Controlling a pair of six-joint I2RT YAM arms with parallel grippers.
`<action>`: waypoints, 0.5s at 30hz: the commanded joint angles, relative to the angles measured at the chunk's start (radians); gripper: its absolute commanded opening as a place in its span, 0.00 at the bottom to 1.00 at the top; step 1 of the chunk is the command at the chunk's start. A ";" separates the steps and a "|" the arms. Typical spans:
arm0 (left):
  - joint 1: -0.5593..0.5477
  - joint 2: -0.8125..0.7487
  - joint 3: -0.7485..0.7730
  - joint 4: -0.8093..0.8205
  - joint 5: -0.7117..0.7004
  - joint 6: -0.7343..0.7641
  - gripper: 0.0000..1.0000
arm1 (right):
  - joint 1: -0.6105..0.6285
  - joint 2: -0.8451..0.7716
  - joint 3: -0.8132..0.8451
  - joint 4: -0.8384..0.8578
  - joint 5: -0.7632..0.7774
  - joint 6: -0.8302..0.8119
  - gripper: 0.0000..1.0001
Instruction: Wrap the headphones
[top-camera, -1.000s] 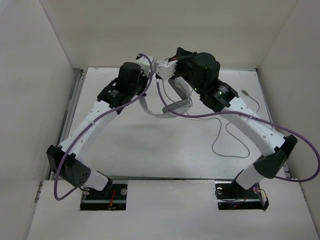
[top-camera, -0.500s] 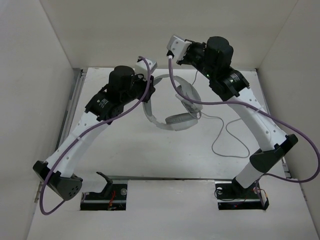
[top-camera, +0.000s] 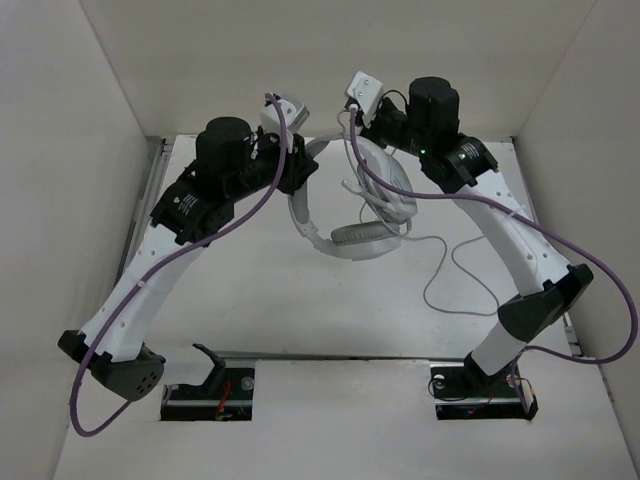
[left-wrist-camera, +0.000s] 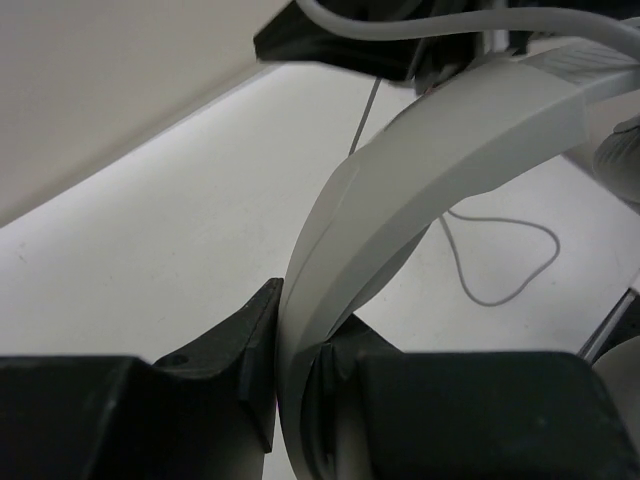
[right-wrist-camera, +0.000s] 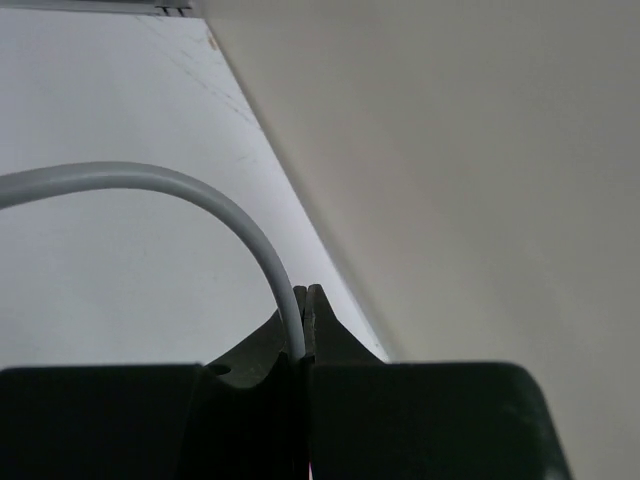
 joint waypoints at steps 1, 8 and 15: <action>0.008 -0.031 0.094 0.076 0.065 -0.065 0.00 | -0.021 0.010 -0.005 0.018 -0.093 0.125 0.00; 0.039 -0.023 0.131 0.072 0.062 -0.081 0.00 | -0.070 0.017 0.004 0.035 -0.250 0.301 0.00; 0.065 -0.006 0.136 0.098 0.051 -0.111 0.00 | -0.071 0.016 0.003 0.060 -0.423 0.473 0.01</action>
